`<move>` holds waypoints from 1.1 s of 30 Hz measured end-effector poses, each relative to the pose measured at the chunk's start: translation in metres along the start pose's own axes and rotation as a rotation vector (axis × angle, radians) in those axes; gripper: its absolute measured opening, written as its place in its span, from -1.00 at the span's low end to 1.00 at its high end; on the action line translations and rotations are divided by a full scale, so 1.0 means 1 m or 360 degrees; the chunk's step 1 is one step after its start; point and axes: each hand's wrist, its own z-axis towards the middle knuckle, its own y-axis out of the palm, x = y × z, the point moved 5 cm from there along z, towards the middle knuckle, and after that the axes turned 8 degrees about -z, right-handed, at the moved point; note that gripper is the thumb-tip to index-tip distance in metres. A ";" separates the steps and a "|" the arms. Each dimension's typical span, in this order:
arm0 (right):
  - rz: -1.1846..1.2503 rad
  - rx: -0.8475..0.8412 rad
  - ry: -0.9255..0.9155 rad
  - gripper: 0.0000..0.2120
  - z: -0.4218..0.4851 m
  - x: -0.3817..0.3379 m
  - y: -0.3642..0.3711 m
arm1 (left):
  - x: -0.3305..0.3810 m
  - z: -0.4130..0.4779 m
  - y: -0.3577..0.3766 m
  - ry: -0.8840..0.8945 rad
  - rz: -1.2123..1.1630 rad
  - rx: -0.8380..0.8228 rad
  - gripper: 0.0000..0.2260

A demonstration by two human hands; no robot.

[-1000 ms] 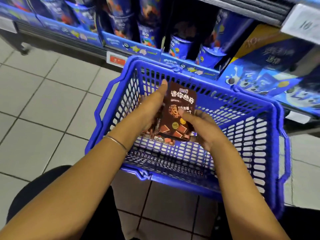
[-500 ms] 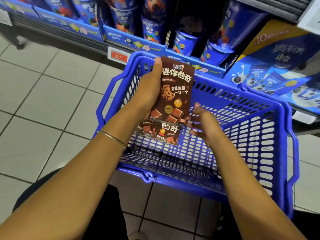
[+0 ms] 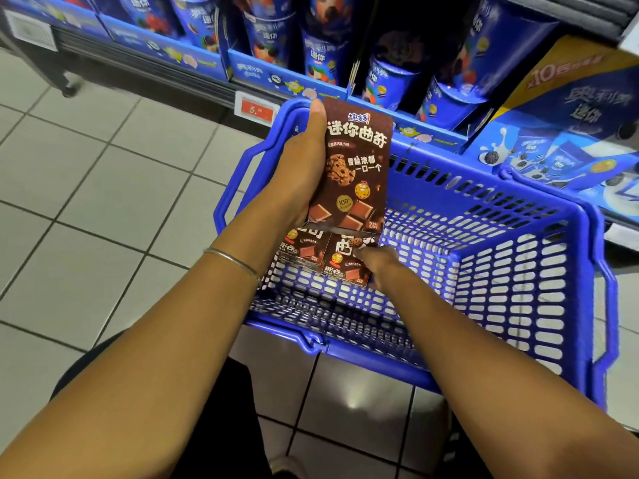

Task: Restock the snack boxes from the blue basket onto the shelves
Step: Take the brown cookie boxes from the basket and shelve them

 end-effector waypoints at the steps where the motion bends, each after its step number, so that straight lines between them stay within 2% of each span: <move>1: 0.0035 -0.0005 0.0007 -0.75 -0.004 0.000 -0.002 | 0.000 0.000 0.000 -0.0006 0.0000 -0.0010 -0.40; 4: 0.0084 -0.0001 -0.0047 -0.83 -0.013 -0.002 -0.015 | 0.001 0.001 -0.002 -0.0012 0.0037 -0.0007 -0.38; 9: 0.0241 0.0084 -0.0217 -0.72 -0.046 -0.011 -0.053 | 0.003 0.005 -0.006 0.0009 0.0139 0.0029 -0.37; 12: 0.0372 0.0120 -0.0400 -0.74 -0.075 -0.017 -0.080 | 0.007 0.008 -0.006 0.0115 0.0313 0.0112 -0.37; 17: 0.0649 0.0027 -0.0625 -0.74 -0.110 -0.023 -0.104 | 0.003 0.006 -0.003 0.0250 0.0559 0.0133 -0.41; 20: 0.0729 -0.0032 -0.0756 -0.74 -0.126 -0.034 -0.100 | 0.001 0.004 0.000 0.0243 0.0596 0.0136 -0.31; 26: 0.0653 -0.0118 -0.0809 -0.67 -0.139 -0.061 -0.067 | -0.002 -0.002 0.009 0.0204 0.0351 0.0037 -0.39; 29: 0.0654 -0.0233 -0.0767 -0.65 -0.143 -0.070 -0.049 | -0.009 -0.008 0.016 0.0073 0.0131 -0.0198 -0.34; 30: 0.0672 -0.0271 -0.0768 -0.64 -0.144 -0.073 -0.046 | -0.009 -0.010 0.017 0.0073 0.0071 -0.0265 -0.34; 33: 0.0737 -0.0319 -0.0774 -0.66 -0.147 -0.082 -0.044 | -0.002 -0.015 0.015 0.0175 -0.0081 -0.0245 -0.43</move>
